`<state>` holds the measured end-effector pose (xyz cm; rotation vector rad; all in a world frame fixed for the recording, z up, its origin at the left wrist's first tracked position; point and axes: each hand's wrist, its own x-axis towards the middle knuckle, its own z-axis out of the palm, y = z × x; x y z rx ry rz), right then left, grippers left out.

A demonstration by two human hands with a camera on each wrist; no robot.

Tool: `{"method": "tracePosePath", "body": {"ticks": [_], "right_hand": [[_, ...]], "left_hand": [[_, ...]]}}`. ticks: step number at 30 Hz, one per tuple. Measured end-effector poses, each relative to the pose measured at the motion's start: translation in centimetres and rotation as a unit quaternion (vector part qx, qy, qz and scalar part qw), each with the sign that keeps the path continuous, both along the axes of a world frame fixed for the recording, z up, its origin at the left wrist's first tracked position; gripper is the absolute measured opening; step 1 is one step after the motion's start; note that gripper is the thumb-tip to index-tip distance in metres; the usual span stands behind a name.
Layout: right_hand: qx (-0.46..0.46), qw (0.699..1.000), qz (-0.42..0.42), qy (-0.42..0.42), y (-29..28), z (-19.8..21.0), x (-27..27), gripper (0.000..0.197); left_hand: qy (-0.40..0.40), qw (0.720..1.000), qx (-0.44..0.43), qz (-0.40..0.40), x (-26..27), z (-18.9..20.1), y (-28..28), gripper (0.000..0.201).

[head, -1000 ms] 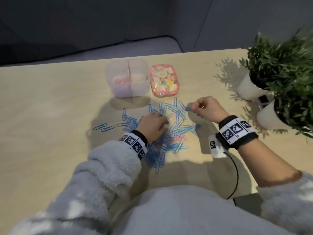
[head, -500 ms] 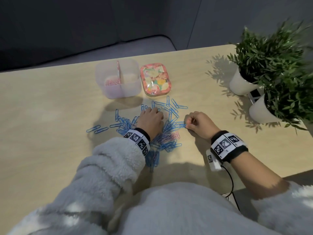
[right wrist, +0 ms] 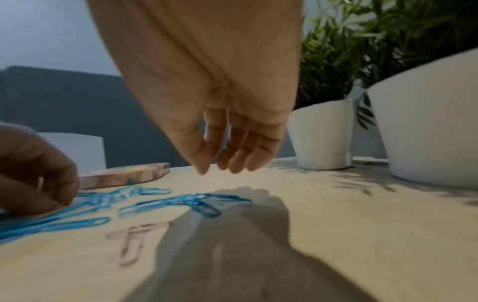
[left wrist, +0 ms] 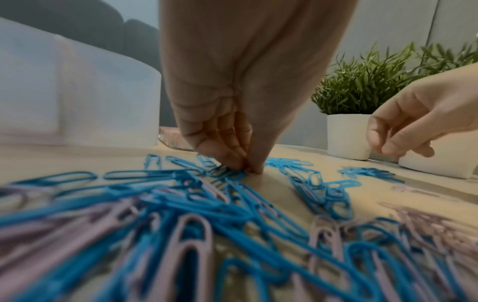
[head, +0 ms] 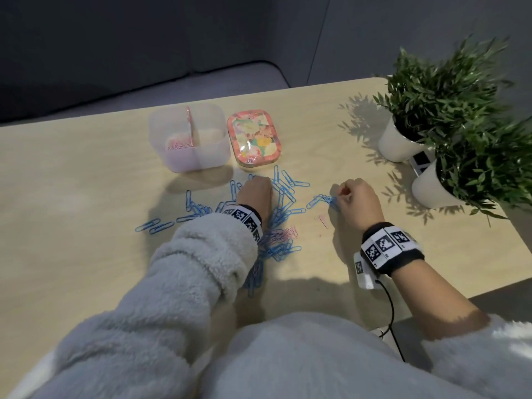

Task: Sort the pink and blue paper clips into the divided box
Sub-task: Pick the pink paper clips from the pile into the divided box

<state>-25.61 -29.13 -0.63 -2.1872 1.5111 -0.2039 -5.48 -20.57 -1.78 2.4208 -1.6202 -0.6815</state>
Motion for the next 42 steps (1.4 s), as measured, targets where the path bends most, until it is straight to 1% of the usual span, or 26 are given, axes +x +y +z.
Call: {"method": "tracePosePath", "body": {"ticks": [2,4,6,9,10,14,15,16,17,18,19,20,21,22,23,25,27,28,29,31,32,33,35,38,40,42], "right_hand": [[0.036,0.998,0.046,0.012,1.1,-0.1,-0.1,0.005],[0.094,0.991,0.097,0.017,2.3,-0.4,-0.3,0.017],[0.082,0.989,0.119,0.030,2.9,-1.0,-0.5,0.021],[0.039,0.991,0.123,0.030,3.2,-1.7,-0.6,0.004],[0.032,0.991,0.130,0.028,3.3,-2.0,-0.6,0.004],[0.036,0.986,0.157,0.032,3.0,-2.1,-0.1,0.016],[0.055,0.987,0.150,0.008,3.0,-2.0,0.3,0.018],[0.089,0.987,0.125,-0.037,2.9,-1.9,0.9,0.019],[0.142,0.981,0.086,-0.102,2.9,-1.7,1.7,0.020],[0.211,0.959,0.032,-0.184,3.0,-1.4,2.5,0.024],[0.286,0.923,-0.027,-0.256,3.1,-1.2,3.5,0.030],[0.344,0.887,-0.074,-0.300,3.1,-0.8,4.4,0.034],[0.385,0.863,-0.090,-0.315,3.2,-0.3,5.2,0.034],[0.407,0.858,-0.083,-0.304,3.3,0.3,6.0,0.032],[0.404,0.869,-0.054,-0.281,3.4,0.8,6.5,0.030],[0.352,0.906,0.023,-0.235,3.8,1.2,7.2,0.026],[0.295,0.929,0.096,-0.201,3.8,0.9,7.5,0.017],[0.256,0.940,0.147,-0.169,3.6,0.6,7.4,0.014],[0.217,0.949,0.198,-0.117,3.5,0.3,7.2,0.017],[0.135,0.950,0.280,0.020,3.3,0.0,6.9,0.026],[0.091,0.945,0.307,0.072,3.3,0.0,6.7,0.028],[0.061,0.938,0.327,0.102,3.3,0.1,6.6,0.027],[0.021,0.931,0.344,0.118,3.3,-0.1,6.4,0.022],[-0.013,0.932,0.341,0.123,2.9,-0.4,5.8,0.017],[-0.007,0.942,0.316,0.109,2.8,-0.5,5.4,0.014],[0.013,0.959,0.271,0.083,2.4,-0.3,4.9,0.011]], "left_hand": [[-0.004,1.000,0.015,-0.020,0.5,-0.2,0.5,0.022],[-0.014,0.999,0.020,-0.031,0.9,-0.3,1.1,0.023],[-0.009,1.000,0.005,-0.028,1.4,-0.1,1.7,0.021],[0.073,0.997,-0.035,0.007,1.8,0.4,2.6,0.019],[0.106,0.993,-0.030,0.030,1.7,0.8,2.8,0.021],[0.205,0.972,0.041,0.108,1.3,1.3,2.4,0.017],[0.224,0.966,0.051,0.121,1.2,1.2,2.2,0.017],[0.242,0.959,0.057,0.134,1.1,1.2,2.0,0.016],[0.254,0.955,0.056,0.139,1.0,1.2,2.0,0.016],[0.259,0.954,0.057,0.138,0.9,1.2,2.1,0.015],[0.258,0.956,0.056,0.131,0.9,1.2,2.3,0.016],[0.254,0.958,0.057,0.121,0.9,1.2,2.6,0.016],[0.242,0.962,0.056,0.110,0.9,1.1,3.0,0.016],[0.223,0.968,0.059,0.101,0.8,1.1,3.4,0.014],[0.200,0.974,0.060,0.092,0.6,1.1,3.8,0.011],[0.161,0.983,0.057,0.073,0.4,0.6,4.5,0.011],[0.140,0.987,0.042,0.059,0.3,0.3,5.1,0.013],[0.135,0.988,0.035,0.058,0.3,0.2,5.4,0.013],[0.132,0.989,0.027,0.057,0.4,0.2,5.6,0.013],[0.129,0.990,0.023,0.055,0.6,0.0,6.0,0.011],[0.127,0.990,0.025,0.052,0.7,0.1,6.2,0.011],[0.126,0.990,0.027,0.049,0.8,0.2,6.3,0.010],[0.124,0.991,0.034,0.048,1.0,0.3,6.3,0.007],[0.114,0.992,0.035,0.041,1.1,0.4,6.1,0.007],[0.103,0.994,0.021,0.036,0.9,0.4,5.8,0.012],[0.091,0.995,0.004,0.029,0.5,0.5,5.2,0.018]]}}
